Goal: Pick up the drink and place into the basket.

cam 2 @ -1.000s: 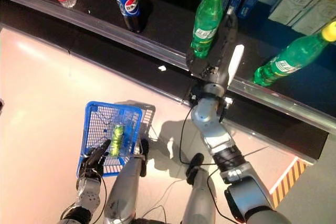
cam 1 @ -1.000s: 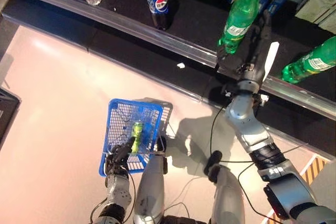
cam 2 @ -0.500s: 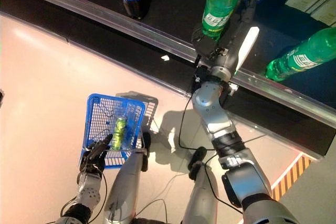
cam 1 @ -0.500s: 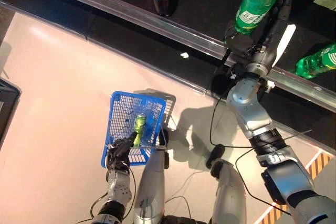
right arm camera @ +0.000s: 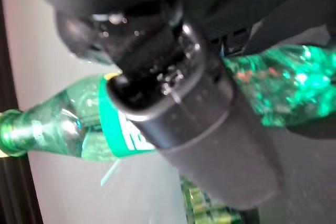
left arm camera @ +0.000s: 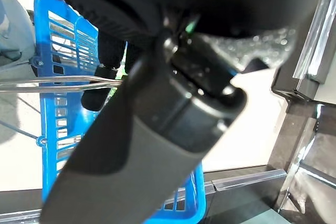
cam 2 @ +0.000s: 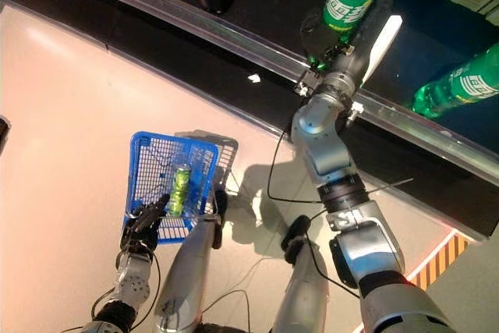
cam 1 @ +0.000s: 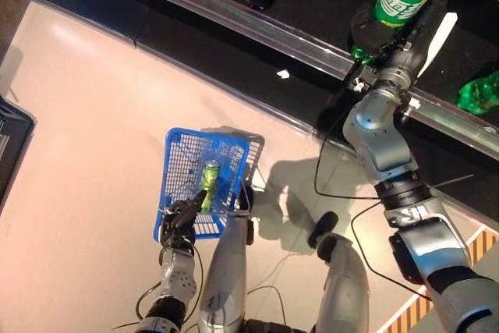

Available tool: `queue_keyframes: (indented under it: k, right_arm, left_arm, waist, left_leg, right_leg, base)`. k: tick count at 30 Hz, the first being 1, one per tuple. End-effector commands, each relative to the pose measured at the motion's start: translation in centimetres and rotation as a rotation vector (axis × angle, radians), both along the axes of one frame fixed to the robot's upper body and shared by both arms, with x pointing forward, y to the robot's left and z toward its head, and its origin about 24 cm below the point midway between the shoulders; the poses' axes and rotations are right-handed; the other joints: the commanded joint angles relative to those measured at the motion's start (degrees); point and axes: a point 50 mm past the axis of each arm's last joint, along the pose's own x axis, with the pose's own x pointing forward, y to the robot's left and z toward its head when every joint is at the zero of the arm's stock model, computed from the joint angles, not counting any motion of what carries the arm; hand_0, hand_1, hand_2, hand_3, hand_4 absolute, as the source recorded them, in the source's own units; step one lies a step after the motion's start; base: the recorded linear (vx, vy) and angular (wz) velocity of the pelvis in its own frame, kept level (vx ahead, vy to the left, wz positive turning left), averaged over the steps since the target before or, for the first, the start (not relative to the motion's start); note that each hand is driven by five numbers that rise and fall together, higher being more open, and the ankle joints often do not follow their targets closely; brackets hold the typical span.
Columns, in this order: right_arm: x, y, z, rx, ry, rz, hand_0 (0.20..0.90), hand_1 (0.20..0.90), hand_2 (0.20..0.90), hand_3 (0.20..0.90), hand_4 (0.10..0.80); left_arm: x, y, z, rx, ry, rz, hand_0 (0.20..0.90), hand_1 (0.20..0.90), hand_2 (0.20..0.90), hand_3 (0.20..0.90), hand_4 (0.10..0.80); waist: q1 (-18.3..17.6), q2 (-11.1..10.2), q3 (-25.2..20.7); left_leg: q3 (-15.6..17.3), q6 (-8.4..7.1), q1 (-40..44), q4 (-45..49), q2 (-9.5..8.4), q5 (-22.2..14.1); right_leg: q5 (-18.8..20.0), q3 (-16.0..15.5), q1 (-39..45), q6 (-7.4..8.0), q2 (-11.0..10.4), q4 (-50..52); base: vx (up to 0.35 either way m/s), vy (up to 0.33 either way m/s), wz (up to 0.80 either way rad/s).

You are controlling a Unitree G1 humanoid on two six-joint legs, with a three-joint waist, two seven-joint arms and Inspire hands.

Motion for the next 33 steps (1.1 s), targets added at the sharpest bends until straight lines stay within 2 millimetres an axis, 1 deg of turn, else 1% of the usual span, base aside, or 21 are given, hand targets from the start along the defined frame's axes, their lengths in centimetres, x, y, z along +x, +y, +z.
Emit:
queue_keyframes:
  k: [1, 5, 10, 14, 16, 19, 24, 28, 30, 33]
  right_arm:
    - [-2.0, -0.2, 7.9, -0.078, -0.300, 0.039, 0.300, 0.300, 0.300, 0.200, 0.100]
    - [-1.9, -0.4, 8.5, -0.094, -0.305, 0.035, 0.300, 0.300, 0.300, 0.200, 0.100]
    - [-1.9, -0.8, 8.6, -0.102, -0.305, 0.038, 0.300, 0.300, 0.300, 0.200, 0.100]
    - [-2.7, -0.7, 8.7, -0.136, -0.347, 0.066, 0.300, 0.300, 0.300, 0.200, 0.100]
    - [-3.7, -0.3, 8.8, -0.178, -0.388, 0.097, 0.300, 0.300, 0.300, 0.200, 0.100]
    - [-4.5, 0.2, 8.8, -0.205, -0.413, 0.128, 0.300, 0.300, 0.300, 0.200, 0.100]
    - [-6.4, 1.7, 8.6, -0.287, -0.466, 0.285, 0.300, 0.300, 0.300, 0.200, 0.100]
    - [-7.4, 3.6, 7.6, -0.327, -0.450, 0.512, 0.300, 0.300, 0.300, 0.200, 0.100]
    - [-7.7, 4.3, 7.0, -0.319, -0.424, 0.624, 0.300, 0.300, 0.300, 0.200, 0.100]
    - [-7.8, 5.3, 5.7, -0.322, -0.370, 0.746, 0.300, 0.300, 0.300, 0.200, 0.100]
  left_arm:
    - [-3.9, 1.7, -1.8, 0.074, 0.084, -0.010, 0.300, 0.300, 0.300, 0.200, 0.100]
    - [-4.0, 1.9, -1.7, 0.069, 0.070, -0.011, 0.300, 0.300, 0.300, 0.200, 0.100]
    - [-4.0, 2.2, -1.4, 0.049, 0.022, -0.003, 0.300, 0.300, 0.300, 0.200, 0.100]
    - [-3.7, 2.7, -0.6, 0.035, -0.056, 0.020, 0.300, 0.300, 0.300, 0.200, 0.100]
    - [-3.2, 3.0, 0.3, 0.047, -0.111, 0.025, 0.300, 0.300, 0.300, 0.200, 0.100]
    - [-2.9, 3.2, 1.0, 0.053, -0.154, 0.014, 0.300, 0.300, 0.300, 0.200, 0.100]
    - [-2.4, 3.8, 3.0, 0.084, -0.269, -0.025, 0.300, 0.300, 0.300, 0.200, 0.100]
    - [-2.3, 4.3, 4.7, 0.080, -0.348, -0.058, 0.300, 0.300, 0.300, 0.200, 0.100]
    - [-2.0, 4.0, 5.6, 0.089, -0.388, -0.099, 0.300, 0.300, 0.300, 0.200, 0.100]
    - [-2.1, 3.3, 6.6, 0.087, -0.428, -0.157, 0.300, 0.300, 0.300, 0.200, 0.100]
  waist:
    - [1.28, 1.29, -0.85]
    - [1.58, 1.49, -0.85]
    - [1.50, 1.65, -0.85]
    - [1.12, 1.59, -0.85]
    - [0.69, 1.50, -0.85]
    - [0.30, 1.34, -0.85]
    - [-0.28, 1.26, -0.85]
    - [-0.37, 0.81, -0.85]
    - [-0.13, 0.48, -0.85]
    - [0.47, 0.23, -2.17]
  left_leg:
    - [-3.54, 0.96, -2.07, 1.74, -0.65, -0.36]
    - [-3.64, 1.22, -2.25, 2.15, -0.91, -0.68]
    - [-3.54, 1.37, -1.51, 2.55, -0.94, -0.98]
    - [-3.20, 1.24, -0.64, 3.01, -0.69, -1.25]
    - [-3.17, 1.08, 0.35, 3.28, -0.60, -1.34]
    - [-3.18, 0.79, 1.61, 3.21, -0.37, -1.21]
    - [-3.03, 0.03, 4.85, 2.64, 0.28, 0.47]
    - [-3.02, -0.85, 8.87, 1.59, 0.96, 2.36]
    - [-3.17, -1.12, 10.73, 1.23, 1.24, 2.94]
    - [-3.78, -1.65, 12.53, 0.37, 1.38, 4.15]
  right_leg:
    - [2.12, 1.46, 0.57, 1.26, -2.01, 0.46]
    - [1.60, 1.66, 0.21, 1.04, -1.96, 1.39]
    - [0.89, 1.83, 0.61, 0.82, -1.87, 2.50]
    - [0.14, 1.79, 1.37, 0.60, -1.92, 3.36]
    - [-0.41, 1.93, 2.24, 0.44, -1.87, 4.03]
    - [-0.88, 2.05, 3.40, 0.32, -1.80, 4.26]
    - [-1.91, 2.03, 6.97, -0.35, -0.94, 4.06]
    - [-2.85, 1.62, 11.72, -0.93, 0.05, 3.08]
    - [-3.24, 1.17, 14.21, -1.30, 0.36, 2.56]
    - [-3.50, 0.12, 17.35, -1.81, 0.89, 1.17]
  base:
    - [0.000, 0.000, 0.00]
    - [0.001, 0.006, 0.04]
    - [-0.003, 0.003, 0.02]
    - [0.000, 0.000, 0.00]
    - [-0.016, 0.000, 0.00]
    - [-0.003, 0.001, -0.01]
    - [-0.007, 0.000, -0.07]
    - [0.015, -0.028, -0.03]
    - [0.027, -0.058, -0.07]
    - [0.052, -0.045, 0.00]
